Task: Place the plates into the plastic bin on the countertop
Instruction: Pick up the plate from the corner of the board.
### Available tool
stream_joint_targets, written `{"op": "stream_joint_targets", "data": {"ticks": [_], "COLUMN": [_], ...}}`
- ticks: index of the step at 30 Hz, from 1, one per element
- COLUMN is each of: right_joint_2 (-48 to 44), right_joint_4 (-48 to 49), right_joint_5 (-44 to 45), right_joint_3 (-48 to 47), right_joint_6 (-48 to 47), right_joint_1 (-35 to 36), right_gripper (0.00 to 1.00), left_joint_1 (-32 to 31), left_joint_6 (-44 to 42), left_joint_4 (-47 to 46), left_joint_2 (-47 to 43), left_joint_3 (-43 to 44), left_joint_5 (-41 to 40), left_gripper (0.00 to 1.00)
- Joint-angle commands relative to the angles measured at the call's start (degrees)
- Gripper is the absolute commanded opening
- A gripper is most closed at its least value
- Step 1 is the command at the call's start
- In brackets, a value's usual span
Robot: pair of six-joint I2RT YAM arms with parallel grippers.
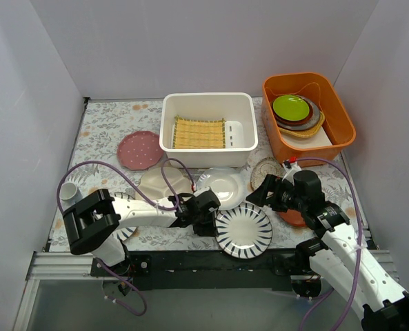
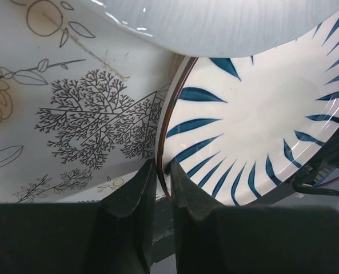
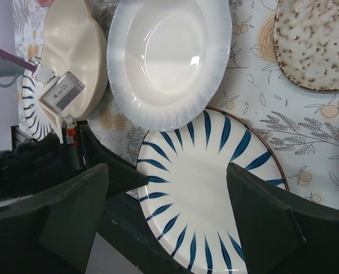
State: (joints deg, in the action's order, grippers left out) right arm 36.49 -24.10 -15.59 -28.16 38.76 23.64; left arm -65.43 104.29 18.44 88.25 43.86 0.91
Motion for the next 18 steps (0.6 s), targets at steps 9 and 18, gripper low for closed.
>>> {"op": "stream_joint_targets", "data": {"ticks": [9,18], "right_joint_2": [-1.2,-1.8], "right_joint_4": [0.2,-0.2], "right_joint_5": [-0.9,-2.4], "right_joint_3": [0.8,2.1], "right_joint_6": [-1.3,-1.8], "right_joint_1": [-0.2,-0.1], "right_gripper": [0.91,0.91], "left_joint_1": [-1.6,-2.1], "left_joint_6": [-0.8,1.0], "left_joint_4": [9.6,14.3], "left_joint_2": [-6.2,-13.6], "left_joint_3": [-2.4,-2.7], "left_joint_5": [-1.0,0.1], "left_gripper": [0.0,0.0]}}
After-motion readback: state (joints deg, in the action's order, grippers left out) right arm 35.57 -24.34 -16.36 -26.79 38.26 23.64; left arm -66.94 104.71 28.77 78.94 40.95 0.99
